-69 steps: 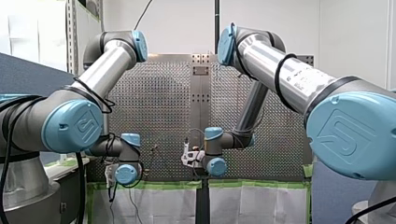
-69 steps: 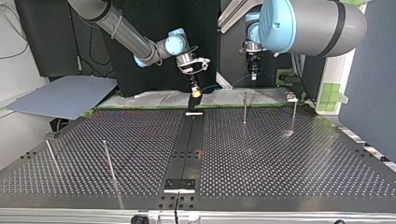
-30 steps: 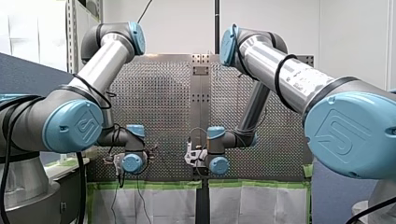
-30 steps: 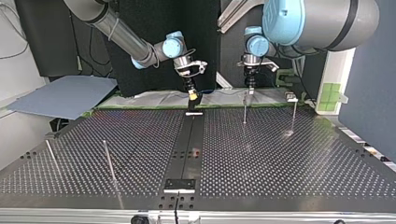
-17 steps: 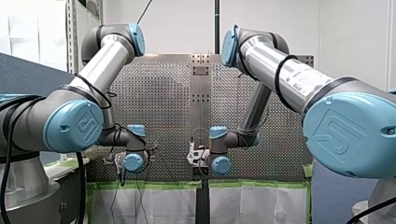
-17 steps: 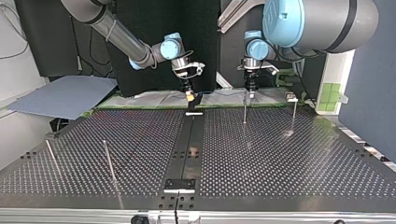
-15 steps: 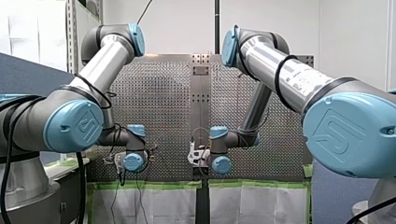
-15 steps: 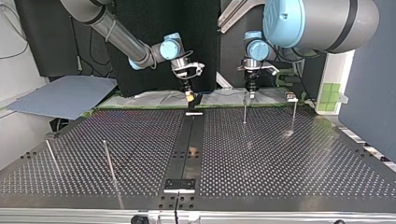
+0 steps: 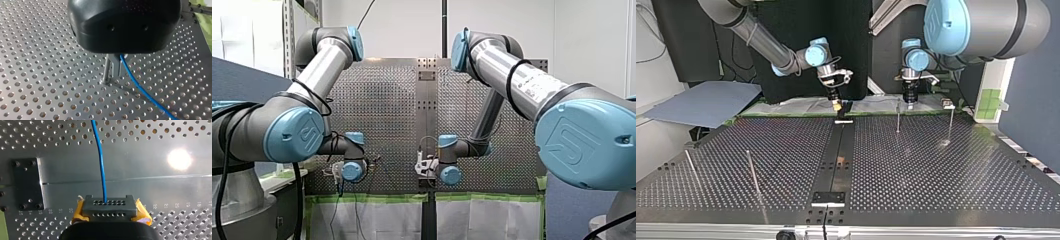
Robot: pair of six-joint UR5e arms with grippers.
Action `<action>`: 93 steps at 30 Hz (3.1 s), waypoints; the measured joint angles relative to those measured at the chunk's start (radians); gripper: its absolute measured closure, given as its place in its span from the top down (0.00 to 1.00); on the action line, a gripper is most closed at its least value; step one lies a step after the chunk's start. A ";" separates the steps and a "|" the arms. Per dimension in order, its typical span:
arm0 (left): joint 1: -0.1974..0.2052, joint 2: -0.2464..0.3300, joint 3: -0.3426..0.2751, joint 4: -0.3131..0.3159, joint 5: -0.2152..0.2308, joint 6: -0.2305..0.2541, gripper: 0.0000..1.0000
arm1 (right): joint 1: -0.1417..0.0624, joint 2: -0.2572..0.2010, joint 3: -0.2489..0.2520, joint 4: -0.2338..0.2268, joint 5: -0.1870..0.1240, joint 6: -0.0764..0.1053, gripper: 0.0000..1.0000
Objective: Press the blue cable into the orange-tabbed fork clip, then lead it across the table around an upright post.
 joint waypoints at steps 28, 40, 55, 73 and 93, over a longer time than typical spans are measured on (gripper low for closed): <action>0.111 0.000 0.046 -0.068 0.141 -0.031 0.00 | -0.066 0.000 -0.042 0.028 -0.003 -0.009 0.00; 0.111 0.000 0.059 -0.080 0.149 -0.047 0.00 | -0.084 0.000 -0.066 0.039 -0.001 -0.015 0.00; 0.111 0.000 0.067 -0.088 0.174 -0.033 0.30 | -0.099 0.000 -0.067 0.039 -0.001 -0.017 0.00; 0.104 0.001 0.045 -0.225 0.117 0.064 1.00 | -0.099 0.001 -0.067 0.046 -0.003 -0.018 0.00; 0.119 0.007 -0.067 -0.218 0.279 0.096 1.00 | -0.099 0.001 -0.067 0.048 -0.003 -0.023 0.00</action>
